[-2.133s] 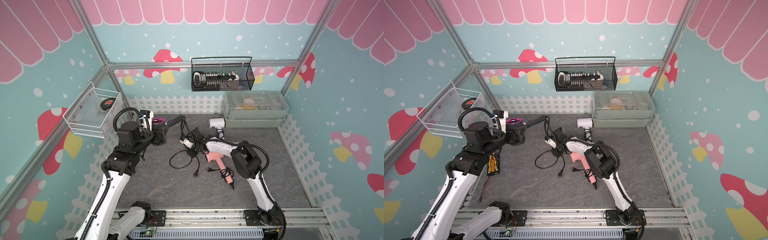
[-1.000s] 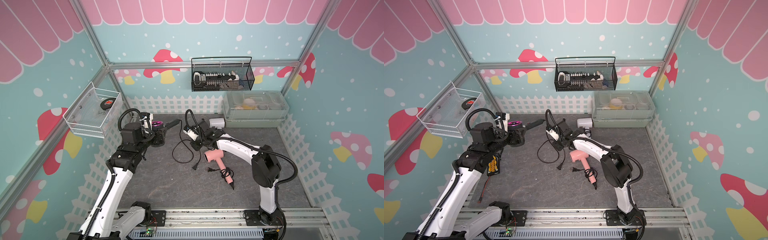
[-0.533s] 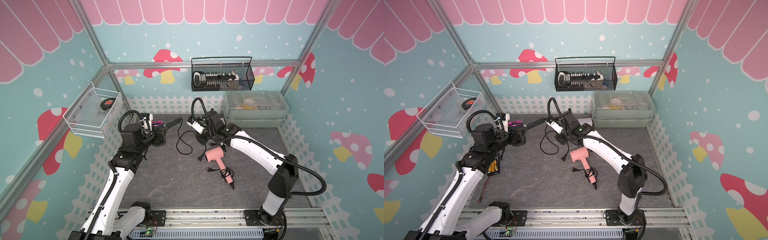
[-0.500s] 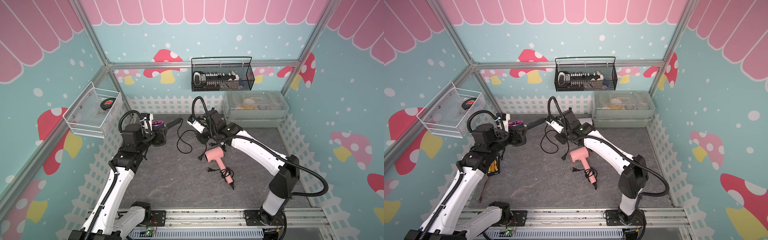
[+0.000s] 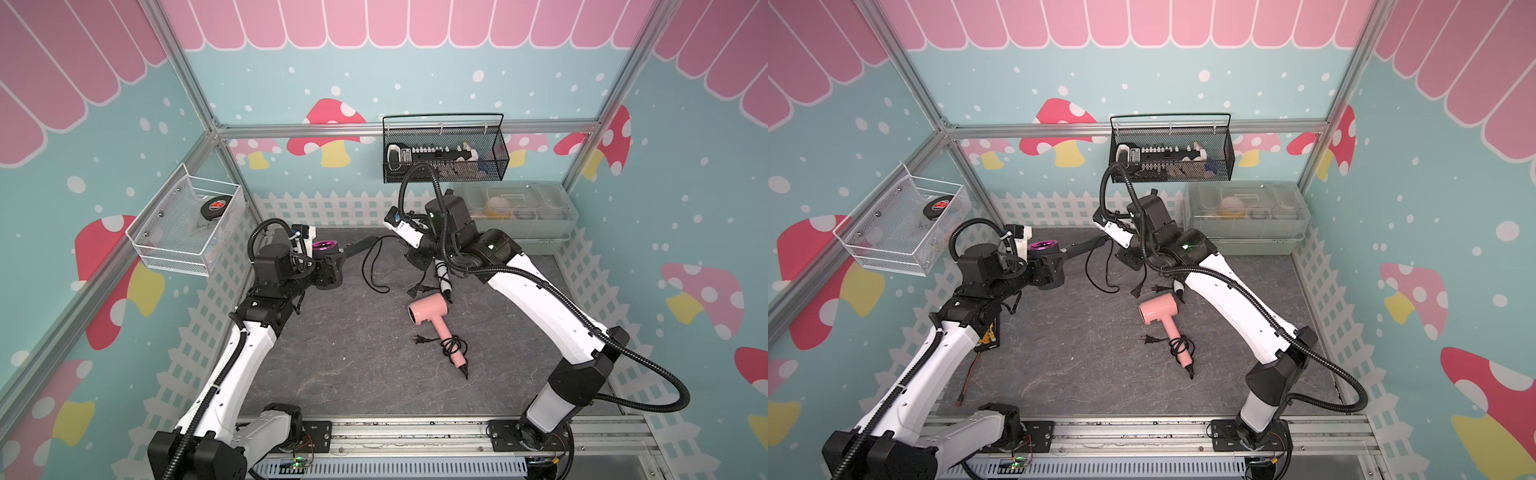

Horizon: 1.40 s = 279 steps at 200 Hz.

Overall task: Wrap the cord around the hair dryer
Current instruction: Wrap the power cord around the hair dryer.

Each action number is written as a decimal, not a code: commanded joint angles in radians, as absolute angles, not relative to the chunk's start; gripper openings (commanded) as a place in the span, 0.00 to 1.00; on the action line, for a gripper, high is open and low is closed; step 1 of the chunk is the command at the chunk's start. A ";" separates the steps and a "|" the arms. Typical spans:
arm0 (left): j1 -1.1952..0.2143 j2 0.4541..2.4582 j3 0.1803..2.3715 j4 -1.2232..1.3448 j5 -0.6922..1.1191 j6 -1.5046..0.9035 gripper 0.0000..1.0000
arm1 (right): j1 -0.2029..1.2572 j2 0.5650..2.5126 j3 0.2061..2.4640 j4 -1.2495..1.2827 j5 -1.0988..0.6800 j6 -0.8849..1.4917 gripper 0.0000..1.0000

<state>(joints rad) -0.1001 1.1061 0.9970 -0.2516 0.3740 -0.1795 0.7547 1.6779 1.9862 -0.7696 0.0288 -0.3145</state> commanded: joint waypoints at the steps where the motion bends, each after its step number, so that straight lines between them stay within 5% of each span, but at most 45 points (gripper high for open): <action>1: -0.096 1.118 0.989 -0.145 0.505 -0.201 0.00 | 0.762 1.671 2.083 -0.797 0.069 -0.387 0.00; 93: -0.163 1.160 0.937 -0.149 0.757 -0.220 0.00 | 0.733 1.889 2.564 -0.880 0.113 -0.503 0.00; 156: -0.259 1.157 0.904 -0.130 0.966 -0.225 0.00 | 0.589 2.030 2.682 -0.877 0.030 -0.482 0.00; 192: -0.301 1.152 0.841 0.186 1.112 -0.403 0.00 | 0.500 2.084 2.674 -0.901 -0.101 -0.456 0.00; 279: -0.311 1.243 0.873 0.771 1.125 -0.738 0.00 | 0.343 2.114 2.504 -0.903 -0.394 -0.388 0.00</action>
<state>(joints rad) -0.3092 1.2243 0.8249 0.4927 1.0973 -0.6037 0.4095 2.1048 2.5542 -0.9058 -0.2443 -0.4355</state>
